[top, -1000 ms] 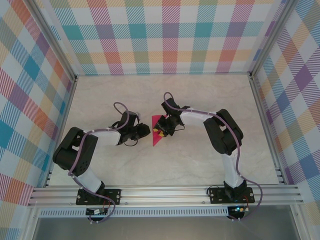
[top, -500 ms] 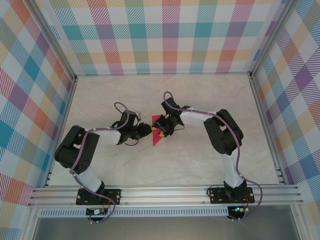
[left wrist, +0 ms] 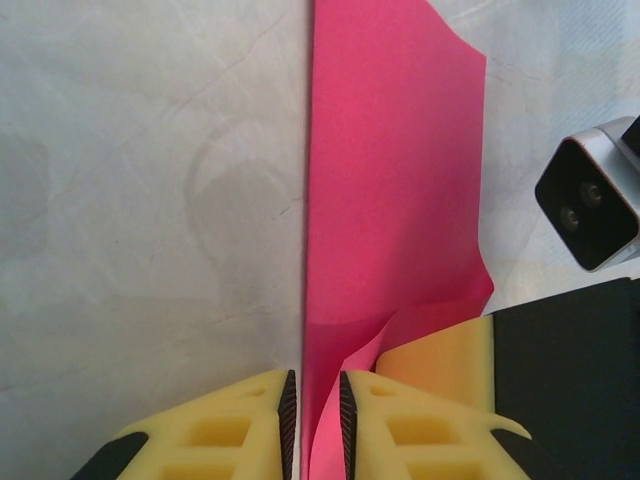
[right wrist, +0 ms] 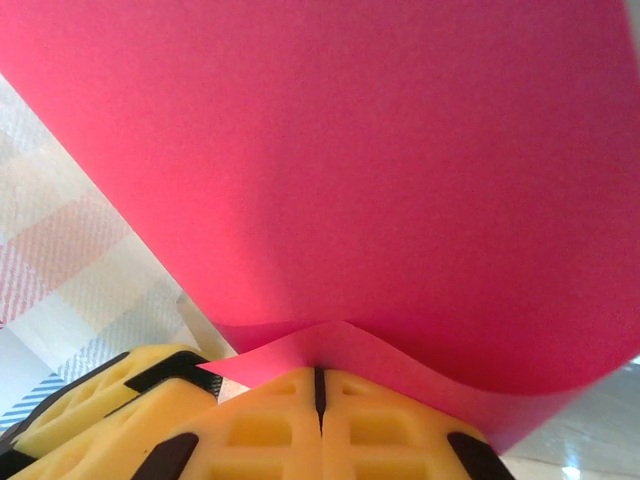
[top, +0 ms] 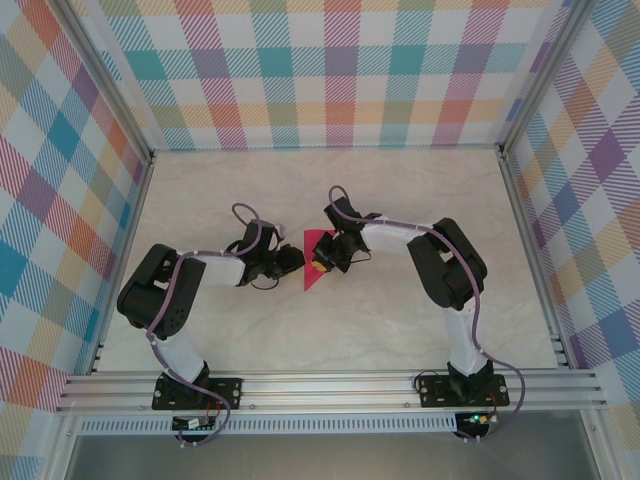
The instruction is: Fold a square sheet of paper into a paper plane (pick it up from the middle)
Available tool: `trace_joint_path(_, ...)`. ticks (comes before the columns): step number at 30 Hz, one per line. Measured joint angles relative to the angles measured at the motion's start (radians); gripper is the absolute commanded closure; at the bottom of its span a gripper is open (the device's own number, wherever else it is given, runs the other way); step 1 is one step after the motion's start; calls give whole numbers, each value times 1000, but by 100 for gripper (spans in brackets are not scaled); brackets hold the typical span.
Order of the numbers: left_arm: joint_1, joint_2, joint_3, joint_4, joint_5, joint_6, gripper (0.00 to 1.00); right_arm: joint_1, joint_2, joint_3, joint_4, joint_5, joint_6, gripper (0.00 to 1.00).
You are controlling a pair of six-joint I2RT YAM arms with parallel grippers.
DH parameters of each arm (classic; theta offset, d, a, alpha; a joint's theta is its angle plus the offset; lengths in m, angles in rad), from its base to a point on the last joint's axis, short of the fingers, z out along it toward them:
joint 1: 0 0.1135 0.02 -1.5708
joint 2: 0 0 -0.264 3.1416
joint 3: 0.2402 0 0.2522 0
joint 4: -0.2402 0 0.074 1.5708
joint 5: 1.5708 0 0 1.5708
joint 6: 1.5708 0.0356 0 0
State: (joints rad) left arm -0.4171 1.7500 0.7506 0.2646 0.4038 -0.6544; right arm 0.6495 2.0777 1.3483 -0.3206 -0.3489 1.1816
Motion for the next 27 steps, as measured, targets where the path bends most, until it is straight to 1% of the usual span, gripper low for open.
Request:
trace_joint_path(6, 1, 7, 19, -1, 10, 19, 82, 0, 0, -1, 0, 0, 0, 98)
trace_joint_path(18, 1, 41, 20, 27, 76, 18, 91, 0, 0, -1, 0, 0, 0, 99)
trace_joint_path(23, 2, 59, 26, 24, 74, 18, 94, 0, -2, -6, 6, -1, 0, 99)
trace_joint_path(27, 2, 63, 35, 11, 71, 19, 94, -1, -11, -20, 23, -1, -15, 97)
